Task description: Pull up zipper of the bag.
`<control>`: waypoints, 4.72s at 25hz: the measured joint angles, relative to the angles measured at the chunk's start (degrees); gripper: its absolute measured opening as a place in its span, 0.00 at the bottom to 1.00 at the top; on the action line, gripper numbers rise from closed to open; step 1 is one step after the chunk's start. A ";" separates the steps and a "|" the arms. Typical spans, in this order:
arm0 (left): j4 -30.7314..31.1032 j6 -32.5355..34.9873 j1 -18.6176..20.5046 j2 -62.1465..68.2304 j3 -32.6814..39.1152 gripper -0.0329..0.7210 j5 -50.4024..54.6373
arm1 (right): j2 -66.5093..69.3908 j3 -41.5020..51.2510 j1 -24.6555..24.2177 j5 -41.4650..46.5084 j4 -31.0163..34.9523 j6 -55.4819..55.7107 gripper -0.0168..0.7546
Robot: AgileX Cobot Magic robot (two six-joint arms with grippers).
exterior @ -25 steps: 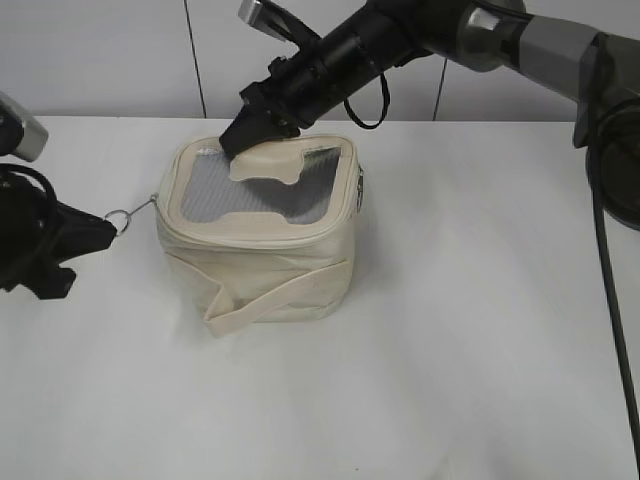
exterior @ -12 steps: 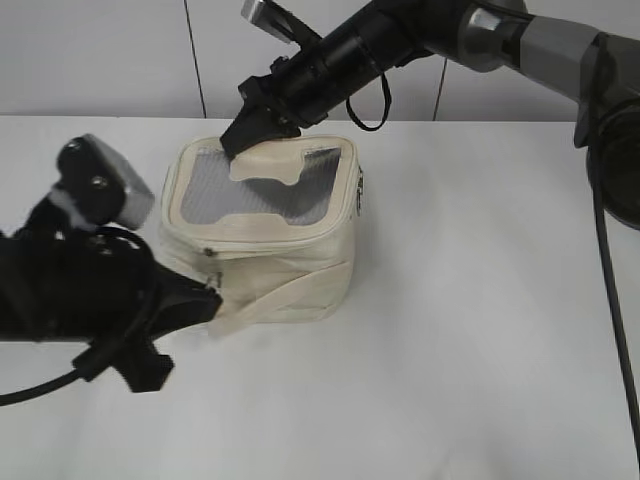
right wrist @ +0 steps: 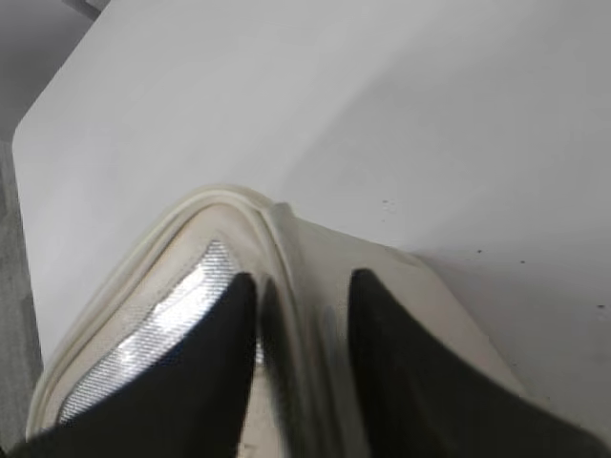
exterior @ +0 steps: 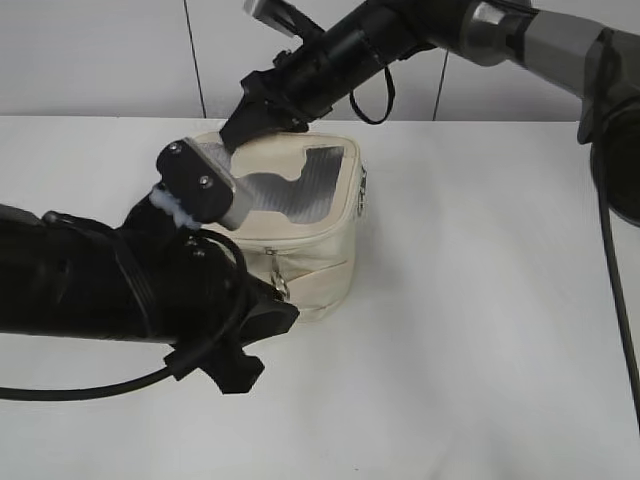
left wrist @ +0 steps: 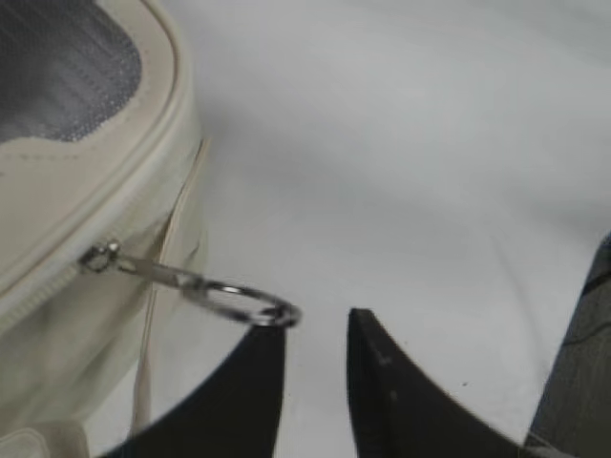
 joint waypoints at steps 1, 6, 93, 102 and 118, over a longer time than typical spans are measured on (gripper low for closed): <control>0.00 -0.91 -0.20 -0.79 0.12 0.30 -0.06 | -0.21 -0.44 -0.19 0.50 -0.70 0.13 0.43; 6.01 -14.40 -0.06 -7.66 0.11 0.65 0.03 | -3.48 -1.82 -3.05 5.13 -6.96 4.63 0.58; 55.20 -46.16 22.89 45.75 -79.60 0.11 56.11 | -26.81 72.14 -8.87 -33.31 52.21 -76.24 0.54; 55.16 -46.22 22.89 45.75 -79.60 0.11 55.99 | -25.84 70.68 -8.59 -32.18 52.21 -74.06 0.03; 55.21 -52.31 22.45 45.75 -79.60 0.11 55.14 | -40.81 90.99 -8.59 -31.76 53.14 -69.28 0.03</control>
